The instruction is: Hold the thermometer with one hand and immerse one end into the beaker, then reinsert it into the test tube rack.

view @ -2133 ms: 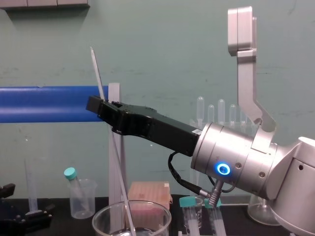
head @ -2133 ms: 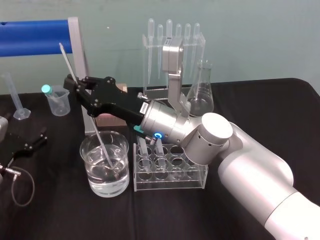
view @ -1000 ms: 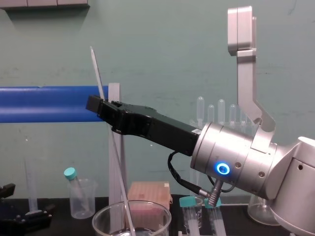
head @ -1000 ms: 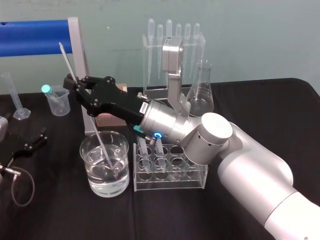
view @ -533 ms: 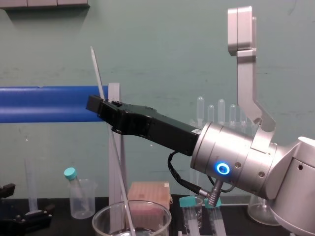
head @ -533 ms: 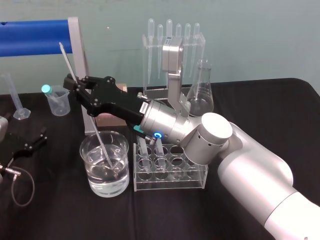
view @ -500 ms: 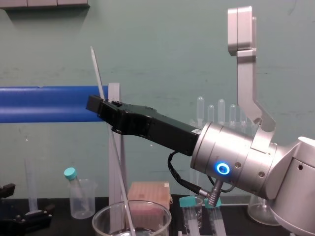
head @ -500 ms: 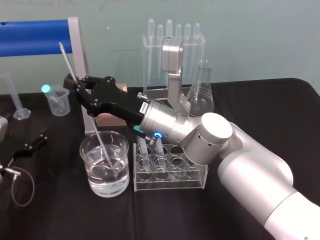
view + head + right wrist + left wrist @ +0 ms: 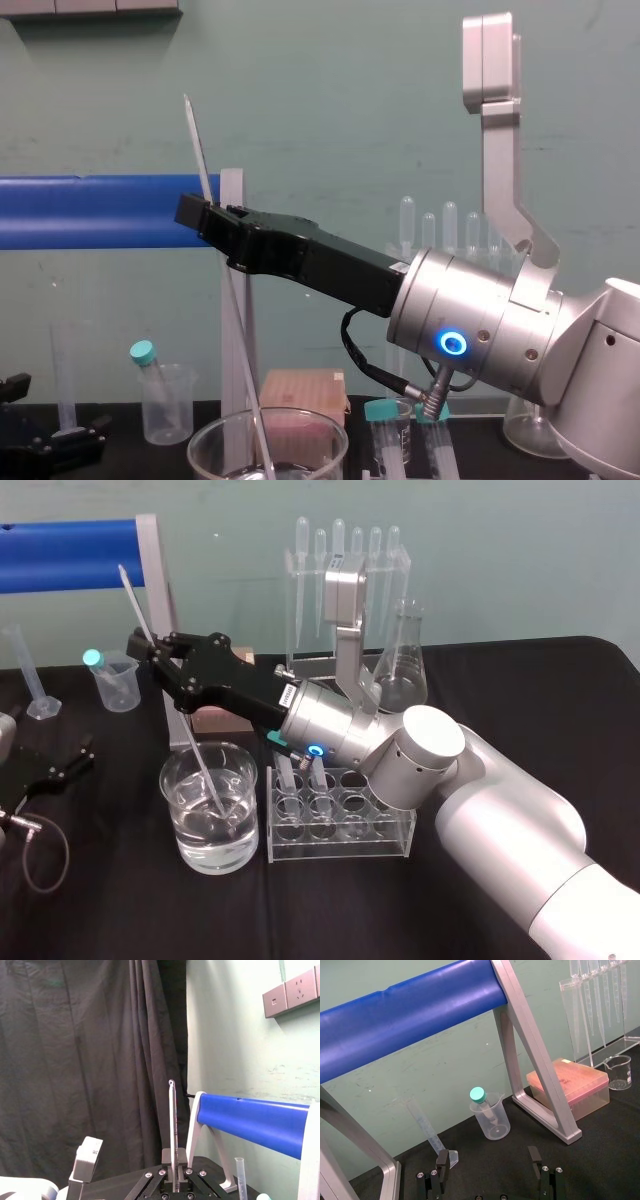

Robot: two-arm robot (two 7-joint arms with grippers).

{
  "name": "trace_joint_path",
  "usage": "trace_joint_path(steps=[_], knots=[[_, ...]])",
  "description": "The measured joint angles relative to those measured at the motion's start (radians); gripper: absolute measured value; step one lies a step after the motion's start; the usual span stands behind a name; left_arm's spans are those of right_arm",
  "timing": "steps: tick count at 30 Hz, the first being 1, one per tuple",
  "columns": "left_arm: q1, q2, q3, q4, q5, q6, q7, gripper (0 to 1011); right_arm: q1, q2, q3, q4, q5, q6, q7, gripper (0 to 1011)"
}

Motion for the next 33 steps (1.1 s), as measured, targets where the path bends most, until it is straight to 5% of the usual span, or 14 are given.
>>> trace_joint_path(steps=[33], knots=[[0.0,0.0,0.0,0.0,0.0,0.0,0.0,1008,0.0,0.0,0.0,0.0,0.0,0.0,0.0,53]])
